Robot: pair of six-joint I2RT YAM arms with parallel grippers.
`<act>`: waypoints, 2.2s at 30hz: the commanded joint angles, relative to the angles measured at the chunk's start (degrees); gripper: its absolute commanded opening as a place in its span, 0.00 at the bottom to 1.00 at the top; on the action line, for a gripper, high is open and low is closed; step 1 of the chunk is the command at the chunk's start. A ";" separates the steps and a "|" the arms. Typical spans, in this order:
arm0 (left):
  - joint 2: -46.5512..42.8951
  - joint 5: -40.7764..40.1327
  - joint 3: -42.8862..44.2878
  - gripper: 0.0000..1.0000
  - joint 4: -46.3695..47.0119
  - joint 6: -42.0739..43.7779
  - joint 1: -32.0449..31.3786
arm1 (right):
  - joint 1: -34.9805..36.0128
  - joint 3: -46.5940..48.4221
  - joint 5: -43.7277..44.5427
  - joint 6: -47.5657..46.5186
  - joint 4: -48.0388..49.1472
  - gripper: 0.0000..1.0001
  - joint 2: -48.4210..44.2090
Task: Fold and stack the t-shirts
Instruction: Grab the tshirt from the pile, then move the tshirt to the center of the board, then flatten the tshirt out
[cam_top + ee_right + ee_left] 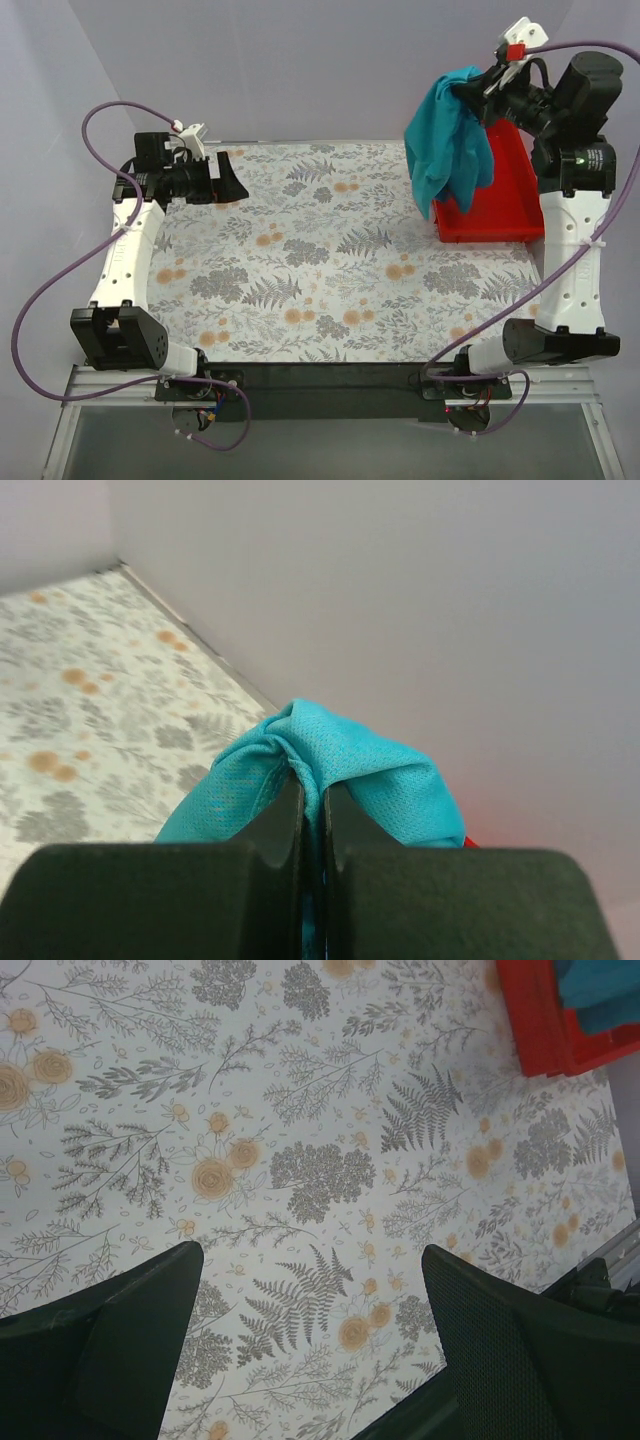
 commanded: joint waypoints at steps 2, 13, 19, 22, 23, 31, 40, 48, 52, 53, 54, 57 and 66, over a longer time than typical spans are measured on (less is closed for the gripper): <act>-1.60 4.08 3.33 0.91 -0.92 -1.22 1.27 | 7.37 -6.85 0.05 7.51 8.76 0.01 -3.89; -1.16 8.30 0.00 0.91 -3.03 1.50 1.44 | 29.45 -27.86 3.57 9.71 6.14 0.98 -2.32; -1.34 13.03 -6.15 0.91 -3.82 5.45 1.27 | 28.22 -32.78 7.96 -0.20 -5.02 0.98 -1.00; -0.46 12.00 -10.63 0.91 -2.69 7.31 -1.97 | 26.46 -40.33 12.35 -3.99 -6.17 0.96 -1.53; 0.15 11.12 -12.03 0.91 -1.99 7.40 -3.03 | 25.50 -41.83 13.57 -5.22 -6.26 0.92 -1.09; 9.02 -3.73 -17.85 0.82 9.79 2.22 -12.96 | 23.91 -46.76 26.15 -8.57 -3.90 0.84 7.78; 21.06 -14.90 -13.72 0.72 13.58 1.86 -16.92 | 23.82 -48.87 30.02 -7.52 2.35 0.72 19.46; 27.23 -12.35 -12.92 0.14 14.46 1.60 -16.84 | 27.16 -45.80 18.26 -4.70 1.74 0.13 21.94; 26.26 -13.59 -11.00 0.00 13.67 2.82 -13.16 | 28.57 -43.69 10.18 -3.65 -0.36 0.01 19.32; 25.91 -13.67 -9.78 0.00 12.45 3.35 -11.93 | 28.57 -43.17 6.94 -3.65 -1.15 0.01 18.43; 25.30 -13.59 -7.41 0.00 11.83 4.83 -9.13 | 28.57 -42.38 5.43 -3.65 -2.73 0.01 17.47; 26.34 -14.11 -1.27 0.00 8.58 8.43 -4.29 | 28.57 -42.28 -1.17 -4.88 -4.41 0.01 13.07; 31.88 -18.24 7.63 0.00 2.77 11.44 -1.46 | 25.23 -31.93 6.64 -10.85 -15.13 0.01 19.82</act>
